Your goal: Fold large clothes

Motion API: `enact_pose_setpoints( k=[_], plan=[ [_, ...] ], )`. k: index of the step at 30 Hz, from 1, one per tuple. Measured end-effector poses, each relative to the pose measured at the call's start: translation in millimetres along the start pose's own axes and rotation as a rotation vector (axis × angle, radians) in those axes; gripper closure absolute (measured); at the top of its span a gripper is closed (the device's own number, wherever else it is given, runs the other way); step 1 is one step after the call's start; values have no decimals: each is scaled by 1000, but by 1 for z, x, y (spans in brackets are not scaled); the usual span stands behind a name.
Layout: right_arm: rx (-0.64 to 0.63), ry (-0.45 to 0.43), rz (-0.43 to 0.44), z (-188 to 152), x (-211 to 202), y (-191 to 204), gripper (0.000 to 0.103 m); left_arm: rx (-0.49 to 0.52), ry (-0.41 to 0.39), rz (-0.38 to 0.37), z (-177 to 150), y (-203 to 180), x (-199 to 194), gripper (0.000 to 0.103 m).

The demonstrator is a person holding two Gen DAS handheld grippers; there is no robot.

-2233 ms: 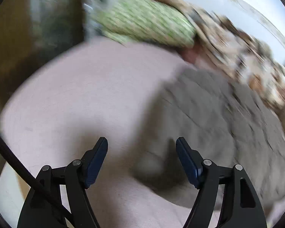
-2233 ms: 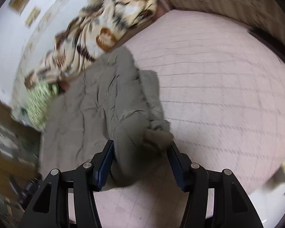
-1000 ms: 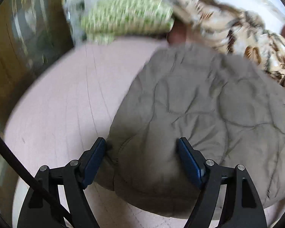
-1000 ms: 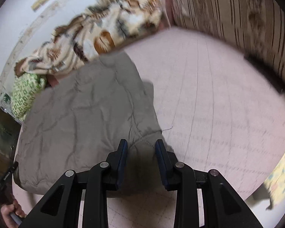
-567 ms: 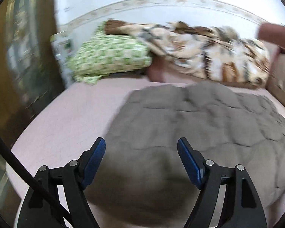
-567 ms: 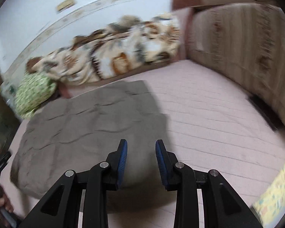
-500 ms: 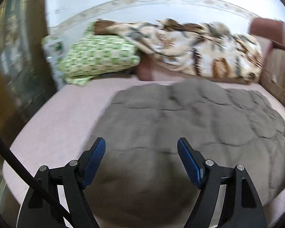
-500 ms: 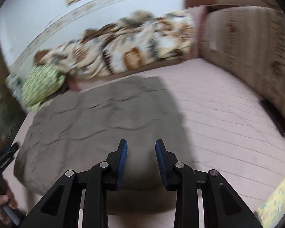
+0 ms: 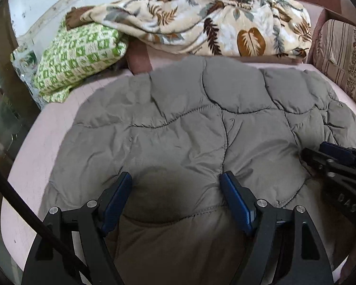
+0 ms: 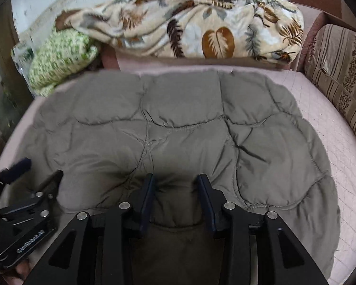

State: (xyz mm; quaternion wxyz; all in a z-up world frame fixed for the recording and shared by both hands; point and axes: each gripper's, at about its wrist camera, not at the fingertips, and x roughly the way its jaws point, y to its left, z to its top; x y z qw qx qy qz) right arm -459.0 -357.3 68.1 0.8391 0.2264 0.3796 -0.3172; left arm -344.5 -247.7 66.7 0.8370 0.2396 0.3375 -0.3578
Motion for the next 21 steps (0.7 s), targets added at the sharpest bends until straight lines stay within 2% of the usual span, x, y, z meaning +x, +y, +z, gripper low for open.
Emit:
enact_pose_setpoints(
  k=[6,11,16,21],
  plan=[
    [-45,13,-60,1,15,7,62,10,19,1,-1,-2,8,25],
    [-57,-16,-60,-3,8,7,62,-16,-7,-11,-3,3,0,25],
    [-13,-76,34,-12,-28,-6,62,-32,-63,-21,-14,14,-25,26],
    [17,-126,46,-36,-68,-22,60,-32,-108,18,-32,20,-53,26]
  ],
)
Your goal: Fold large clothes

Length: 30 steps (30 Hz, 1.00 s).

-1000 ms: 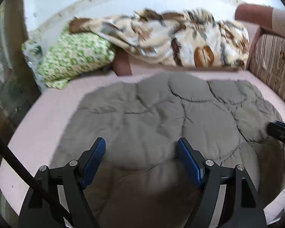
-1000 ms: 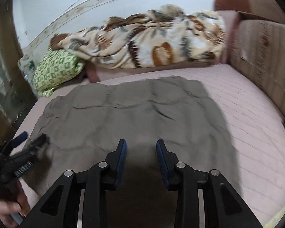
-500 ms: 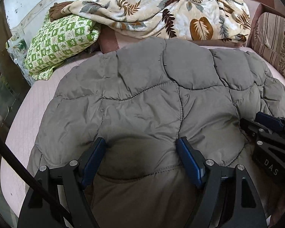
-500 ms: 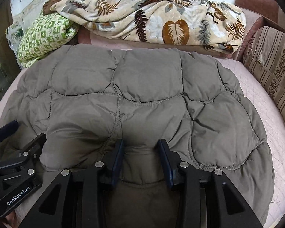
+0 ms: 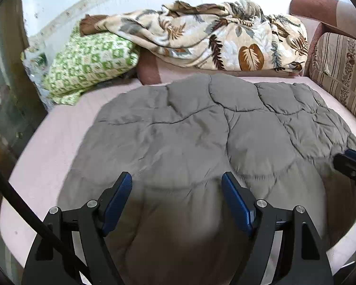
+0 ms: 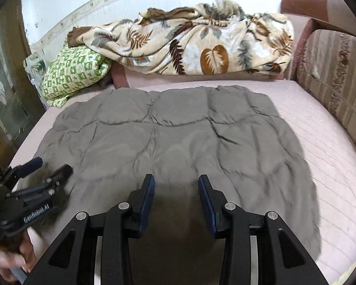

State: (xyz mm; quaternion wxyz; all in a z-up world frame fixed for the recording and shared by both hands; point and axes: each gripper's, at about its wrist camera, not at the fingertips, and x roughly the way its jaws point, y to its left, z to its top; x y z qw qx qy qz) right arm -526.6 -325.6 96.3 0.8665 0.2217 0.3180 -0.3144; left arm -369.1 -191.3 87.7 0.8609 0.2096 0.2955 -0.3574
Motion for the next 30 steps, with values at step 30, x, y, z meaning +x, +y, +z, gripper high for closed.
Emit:
enact_pose_setpoints(
  k=[30],
  plan=[
    [176,125,-77,-61,-17,-50,47,-94,125,39,-63,49,-8,23]
  ],
)
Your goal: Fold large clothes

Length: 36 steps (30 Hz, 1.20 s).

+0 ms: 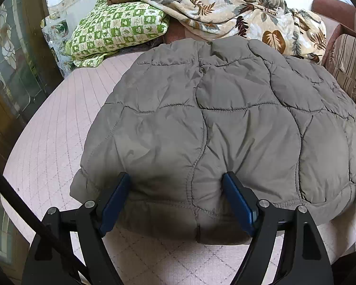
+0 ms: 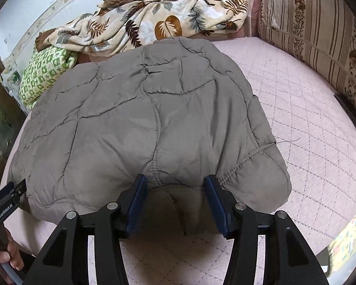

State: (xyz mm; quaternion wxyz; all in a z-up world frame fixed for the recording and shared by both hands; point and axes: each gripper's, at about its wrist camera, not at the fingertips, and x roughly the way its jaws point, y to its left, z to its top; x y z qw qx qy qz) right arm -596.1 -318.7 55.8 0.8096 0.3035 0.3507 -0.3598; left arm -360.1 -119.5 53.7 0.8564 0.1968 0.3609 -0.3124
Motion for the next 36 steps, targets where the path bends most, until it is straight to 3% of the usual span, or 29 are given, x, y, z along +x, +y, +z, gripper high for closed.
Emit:
enact_pose_setpoints(
  k=[14,21,26,28,31,36],
  plan=[
    [-59,-14,-27,-3,7,3,46,7,-34,-13,-8,2,4,22],
    [-63,-37,-17,-4,3,1,46,-36,-113,-57,-18,14,-8,22],
    [16,-136,57,-9,-34,-15,45,-100,-212,-30,-24,40,-37,22],
    [44,-145,52,-13,-41,-27,45,-130,-178,-34,-27,50,-30,22],
    [80,-89,38,-17,-28,-40,46,-164,-83,-47,-25,54,-8,22],
    [100,-27,39,-19,-11,-45,45,-120,-55,-6,-24,43,2,22]
  ],
)
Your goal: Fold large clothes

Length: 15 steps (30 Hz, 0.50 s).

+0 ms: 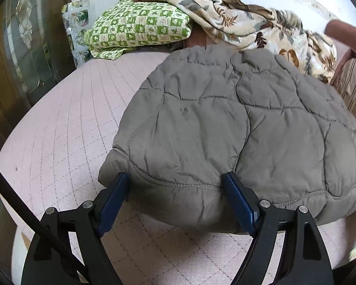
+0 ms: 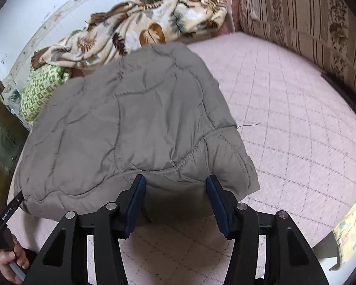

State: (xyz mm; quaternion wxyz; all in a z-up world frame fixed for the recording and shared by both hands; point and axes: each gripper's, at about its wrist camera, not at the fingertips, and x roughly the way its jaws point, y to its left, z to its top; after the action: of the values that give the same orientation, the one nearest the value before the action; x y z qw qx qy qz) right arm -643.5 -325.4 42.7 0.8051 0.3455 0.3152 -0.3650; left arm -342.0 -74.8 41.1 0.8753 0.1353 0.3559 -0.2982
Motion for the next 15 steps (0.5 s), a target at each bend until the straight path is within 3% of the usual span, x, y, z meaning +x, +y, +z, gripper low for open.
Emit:
enact_pose_setpoints(
  k=[2,4,8,10,12,15],
  plan=[
    [10,5,2,0,2,0,45,-17,-17,-10,0,3,-4,22],
    [24,-20,3,-1,-6,1,45,-36,-95,4,-1,6,-20,22],
    [-104,-181,-36,-2,-36,30,45,37,-223,10,-3,-15,-45,22],
    [-171,-210,-11,-6,-38,48,45,97,-235,-40,-5,-36,-49,22],
    [-210,-179,22,-10,-27,63,45,149,-230,-61,-8,-56,-48,22],
    [-227,-141,37,-12,-12,76,45,175,-151,-93,-11,-73,-31,22]
  ],
)
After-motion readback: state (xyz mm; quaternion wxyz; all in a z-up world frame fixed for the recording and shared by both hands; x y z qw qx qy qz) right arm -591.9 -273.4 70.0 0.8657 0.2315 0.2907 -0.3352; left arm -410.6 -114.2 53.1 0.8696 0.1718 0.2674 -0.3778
